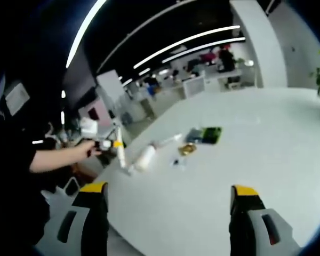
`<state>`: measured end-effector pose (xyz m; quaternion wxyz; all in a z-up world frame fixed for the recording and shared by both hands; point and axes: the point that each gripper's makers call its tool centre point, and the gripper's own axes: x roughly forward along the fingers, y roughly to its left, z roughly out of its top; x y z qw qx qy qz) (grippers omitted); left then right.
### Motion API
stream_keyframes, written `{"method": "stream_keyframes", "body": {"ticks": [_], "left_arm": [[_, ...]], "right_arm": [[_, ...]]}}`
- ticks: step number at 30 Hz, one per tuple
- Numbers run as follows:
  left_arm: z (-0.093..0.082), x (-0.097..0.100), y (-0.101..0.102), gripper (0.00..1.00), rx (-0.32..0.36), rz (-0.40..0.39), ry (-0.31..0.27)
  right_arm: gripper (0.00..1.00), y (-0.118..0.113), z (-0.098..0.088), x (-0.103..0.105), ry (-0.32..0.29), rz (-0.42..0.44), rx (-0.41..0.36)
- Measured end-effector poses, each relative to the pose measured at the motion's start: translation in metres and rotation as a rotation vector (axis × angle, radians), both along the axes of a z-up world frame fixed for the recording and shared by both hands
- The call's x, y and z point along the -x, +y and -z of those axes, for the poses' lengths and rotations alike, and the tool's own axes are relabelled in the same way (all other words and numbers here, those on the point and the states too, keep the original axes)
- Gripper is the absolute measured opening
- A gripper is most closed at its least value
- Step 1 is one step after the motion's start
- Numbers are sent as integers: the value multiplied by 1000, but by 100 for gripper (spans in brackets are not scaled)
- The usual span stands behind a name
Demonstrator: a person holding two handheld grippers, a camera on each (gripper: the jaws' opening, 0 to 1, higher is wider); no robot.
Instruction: Arrange the skincare products in the storage area until every visible bottle or jar stands upright without overlapping.
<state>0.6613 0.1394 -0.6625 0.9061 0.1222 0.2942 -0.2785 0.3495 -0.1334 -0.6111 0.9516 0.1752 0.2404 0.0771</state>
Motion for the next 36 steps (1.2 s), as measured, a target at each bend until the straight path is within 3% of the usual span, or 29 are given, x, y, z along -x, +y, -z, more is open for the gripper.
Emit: {"method": "stream_keyframes", "body": {"ticks": [8,14,22,26,36], "left_arm": [[-45,25,-25,26,47,83,-92],[-77,46,-45,26,100,136,-144],[-112,79,-70,26,152,209,-199],[-126,95,-81,26,174,239,-209],[-149,125,-93,26,197,296,-227]], "right_arm": [[97,25,-20,-16,-44,-77,18],[96,41,-37,-27,-80,-121,-10],[91,59,-72,-45,-150,-184,-31],[89,69,-103,-57,-236,-195,-72],[83,79,-117,-57,-255,-201,-76]]}}
